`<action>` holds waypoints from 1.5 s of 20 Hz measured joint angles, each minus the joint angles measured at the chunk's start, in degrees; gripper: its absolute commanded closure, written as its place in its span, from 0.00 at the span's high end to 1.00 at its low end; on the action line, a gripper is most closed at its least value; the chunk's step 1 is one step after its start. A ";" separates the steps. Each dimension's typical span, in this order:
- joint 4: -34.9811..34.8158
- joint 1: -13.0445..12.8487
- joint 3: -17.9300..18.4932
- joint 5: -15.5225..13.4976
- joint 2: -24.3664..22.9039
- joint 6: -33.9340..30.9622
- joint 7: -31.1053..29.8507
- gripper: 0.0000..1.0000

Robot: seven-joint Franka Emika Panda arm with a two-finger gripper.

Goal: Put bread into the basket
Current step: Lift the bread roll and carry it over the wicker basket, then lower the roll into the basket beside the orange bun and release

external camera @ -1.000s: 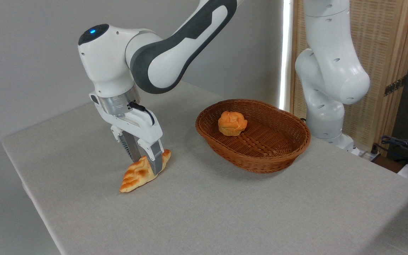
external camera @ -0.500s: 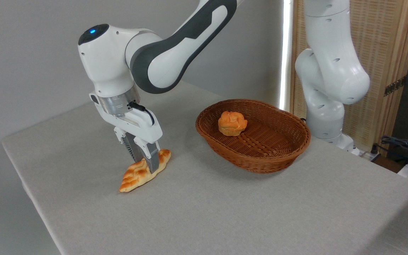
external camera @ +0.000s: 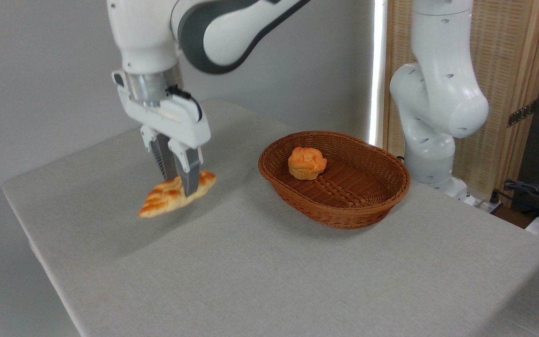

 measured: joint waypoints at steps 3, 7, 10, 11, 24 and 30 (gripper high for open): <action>-0.10 0.08 0.23 0.03 -4.19 -4.79 1.58 0.54; -2.59 0.19 1.81 0.06 -10.83 -11.56 7.46 0.56; -6.72 0.32 4.51 0.16 -15.65 -15.37 13.36 0.62; -8.34 0.35 5.72 0.18 -17.04 -16.55 15.53 0.63; -19.91 0.45 11.48 2.55 -22.59 -25.15 27.78 1.00; -20.39 -0.03 11.44 2.55 -21.26 -25.67 28.26 1.00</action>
